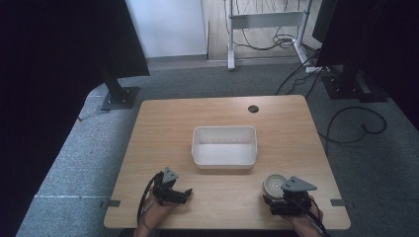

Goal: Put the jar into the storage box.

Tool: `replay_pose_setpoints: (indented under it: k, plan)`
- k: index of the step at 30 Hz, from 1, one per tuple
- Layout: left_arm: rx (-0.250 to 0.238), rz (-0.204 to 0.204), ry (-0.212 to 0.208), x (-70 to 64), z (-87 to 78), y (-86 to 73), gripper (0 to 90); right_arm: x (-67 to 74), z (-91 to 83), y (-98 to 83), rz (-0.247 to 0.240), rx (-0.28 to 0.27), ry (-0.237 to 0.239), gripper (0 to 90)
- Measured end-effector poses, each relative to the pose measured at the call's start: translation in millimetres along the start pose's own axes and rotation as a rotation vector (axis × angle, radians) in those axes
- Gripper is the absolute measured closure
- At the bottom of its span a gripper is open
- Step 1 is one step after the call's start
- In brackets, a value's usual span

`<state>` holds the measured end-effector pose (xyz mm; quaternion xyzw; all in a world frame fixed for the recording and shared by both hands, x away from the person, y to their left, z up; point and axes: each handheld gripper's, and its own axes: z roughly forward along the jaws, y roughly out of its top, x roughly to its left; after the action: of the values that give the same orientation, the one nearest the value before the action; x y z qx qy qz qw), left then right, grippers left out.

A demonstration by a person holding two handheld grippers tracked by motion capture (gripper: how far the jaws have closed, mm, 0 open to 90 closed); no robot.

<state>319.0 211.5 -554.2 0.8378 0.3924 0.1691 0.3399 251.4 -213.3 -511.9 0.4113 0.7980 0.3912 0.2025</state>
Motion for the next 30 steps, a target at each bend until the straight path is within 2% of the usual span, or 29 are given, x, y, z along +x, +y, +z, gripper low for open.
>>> replay_pose_setpoints:
  k: [30]
  plan:
    - [0.000, 0.000, 0.000, 0.0, 0.0, 0.0, 1.1, 15.2, 29.9, 36.4, -0.021, -0.034, 0.070, 9.5]
